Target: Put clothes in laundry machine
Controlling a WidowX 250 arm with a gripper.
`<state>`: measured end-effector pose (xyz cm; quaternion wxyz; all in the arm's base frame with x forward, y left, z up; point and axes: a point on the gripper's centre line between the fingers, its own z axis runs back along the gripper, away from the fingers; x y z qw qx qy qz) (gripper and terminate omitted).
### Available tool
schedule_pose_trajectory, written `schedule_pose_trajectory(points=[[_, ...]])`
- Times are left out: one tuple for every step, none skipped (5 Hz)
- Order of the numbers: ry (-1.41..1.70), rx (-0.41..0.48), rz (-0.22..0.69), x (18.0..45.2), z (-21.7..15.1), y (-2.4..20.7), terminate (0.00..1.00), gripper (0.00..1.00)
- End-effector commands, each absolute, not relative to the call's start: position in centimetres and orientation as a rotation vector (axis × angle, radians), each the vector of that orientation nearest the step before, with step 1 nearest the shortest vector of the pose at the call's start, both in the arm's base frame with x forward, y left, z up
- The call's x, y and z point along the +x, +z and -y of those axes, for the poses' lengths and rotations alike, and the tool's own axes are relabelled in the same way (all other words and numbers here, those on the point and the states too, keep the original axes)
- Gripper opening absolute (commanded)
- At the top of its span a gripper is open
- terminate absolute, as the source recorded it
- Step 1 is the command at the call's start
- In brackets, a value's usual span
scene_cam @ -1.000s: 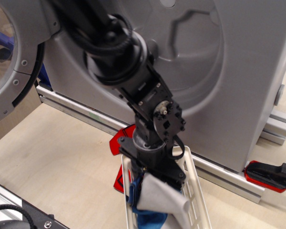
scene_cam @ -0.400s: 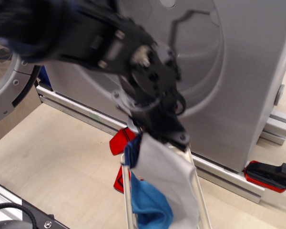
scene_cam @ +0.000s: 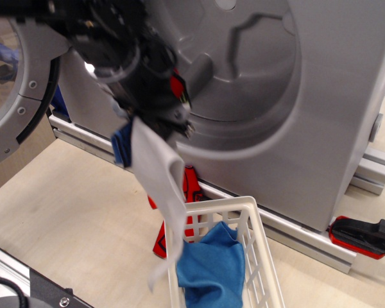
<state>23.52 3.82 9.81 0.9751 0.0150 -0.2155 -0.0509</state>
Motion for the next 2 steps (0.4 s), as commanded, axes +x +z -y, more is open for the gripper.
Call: schedule_pose_trajectory(points=[[-0.059,0.048,0.542,27.6,-6.5,11.1,0.0,0.0],[-0.051,0.045,0.573,29.7,-5.9,11.3,0.0,0.0]])
